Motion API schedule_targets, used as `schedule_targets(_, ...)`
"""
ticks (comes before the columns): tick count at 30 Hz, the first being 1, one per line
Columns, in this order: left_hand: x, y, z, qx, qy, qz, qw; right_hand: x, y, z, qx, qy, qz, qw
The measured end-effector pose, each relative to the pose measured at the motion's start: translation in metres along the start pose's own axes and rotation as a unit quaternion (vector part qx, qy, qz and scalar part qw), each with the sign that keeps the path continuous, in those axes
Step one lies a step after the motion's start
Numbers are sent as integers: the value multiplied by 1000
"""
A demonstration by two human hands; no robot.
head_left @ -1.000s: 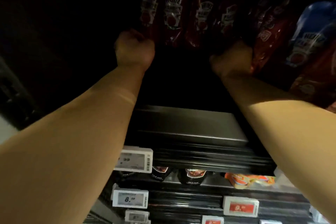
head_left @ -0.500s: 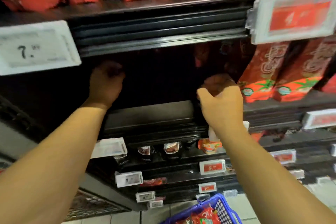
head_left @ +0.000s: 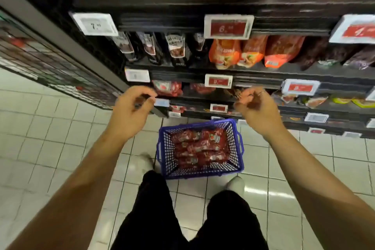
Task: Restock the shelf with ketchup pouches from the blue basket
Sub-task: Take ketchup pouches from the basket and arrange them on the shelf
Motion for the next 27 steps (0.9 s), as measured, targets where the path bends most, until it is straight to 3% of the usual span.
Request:
schedule_targets(2,39,-26,31,29,2,-102,994,-45,2,1,17,-52,59,997)
schedule_targets(5,97,-51,74,97,71,-191,974,-105,-2,9,30,-121,136,983)
schedule_targets(7,138,-69,102,136,128,-265,946,-141,-5,18,38,-183,177,966)
schedule_targets(9,180,-88,128,159,106,-348,918,-180,-9,28,58,-226,231,945)
schedule_targets(13,262,-121,178,241,107,-409,873,-266,-17,45,61,-220,340,912)
schedule_targets(16,317,-132,212,272,98,-424,858,-325,-16,68,26,-129,430,893)
schedule_targets(19,365,-128,248,257,49,-465,846,-383,5,94,29,-97,499,860)
schedule_targets(22,413,-110,288,190,-35,-505,841,-436,44,121,20,-112,533,838)
schedule_targets(25,465,-89,330,84,-115,-560,816,-486,89,149,7,-94,508,856)
schedule_targets(27,492,-75,355,92,-81,-522,844,-519,114,168,28,-95,498,861)
Point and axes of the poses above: each hand's wrist, its own y-axis towards the middle knuckle, its own z-axis out of the palm, x = y × z, the point moved 4 cm from there along y, towards the middle knuckle
